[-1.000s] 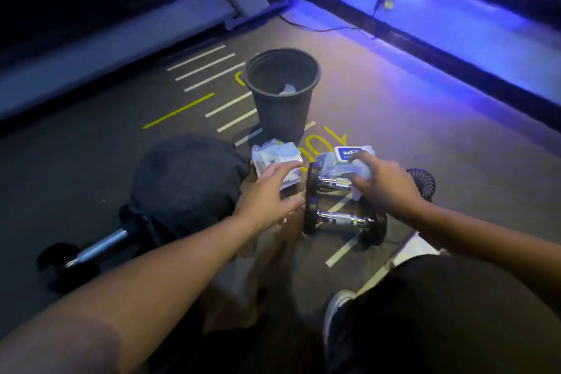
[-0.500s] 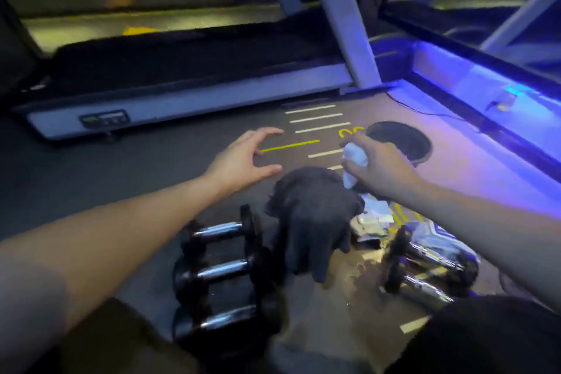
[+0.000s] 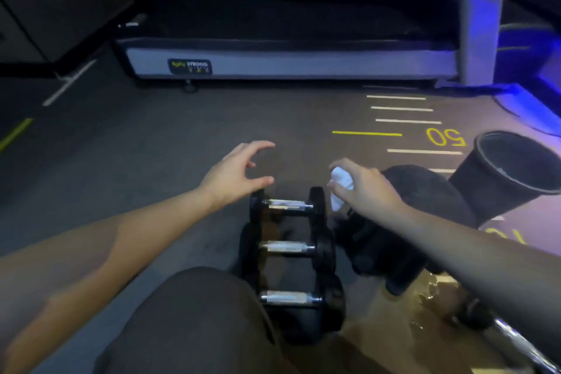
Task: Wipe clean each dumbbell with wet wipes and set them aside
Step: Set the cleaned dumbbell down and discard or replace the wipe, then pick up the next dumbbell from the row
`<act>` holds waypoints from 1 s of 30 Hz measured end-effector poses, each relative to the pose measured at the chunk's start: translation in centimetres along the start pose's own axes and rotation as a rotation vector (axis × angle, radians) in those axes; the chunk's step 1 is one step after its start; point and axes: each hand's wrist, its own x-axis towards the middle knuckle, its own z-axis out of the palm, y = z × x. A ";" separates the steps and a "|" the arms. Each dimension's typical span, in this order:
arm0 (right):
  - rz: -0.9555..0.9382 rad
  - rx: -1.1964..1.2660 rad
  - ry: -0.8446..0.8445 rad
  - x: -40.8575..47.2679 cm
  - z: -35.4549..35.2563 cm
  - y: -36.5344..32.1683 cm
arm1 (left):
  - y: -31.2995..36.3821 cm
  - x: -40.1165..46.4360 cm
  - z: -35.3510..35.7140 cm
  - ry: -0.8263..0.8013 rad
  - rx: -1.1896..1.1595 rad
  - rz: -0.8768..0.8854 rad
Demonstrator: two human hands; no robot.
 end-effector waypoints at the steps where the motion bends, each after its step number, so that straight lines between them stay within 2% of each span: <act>1: 0.012 0.001 -0.026 0.2 1.1 0.0 | -0.9 -0.1 0.9 -0.008 -0.008 -0.018; 9: 0.184 0.104 -0.258 -0.1 9.7 2.8 | -7.7 -1.5 9.1 -0.113 0.009 -0.215; 17: 0.287 0.167 -0.147 3.2 13.2 4.7 | -11.3 1.2 11.4 -0.070 0.015 -0.373; 25: 0.333 0.129 0.020 7.8 17.1 6.3 | -13.1 4.8 12.5 -0.100 -0.036 -0.452; 30: 0.380 0.190 -0.103 9.4 19.5 7.9 | -14.1 6.3 13.3 -0.168 -0.010 -0.523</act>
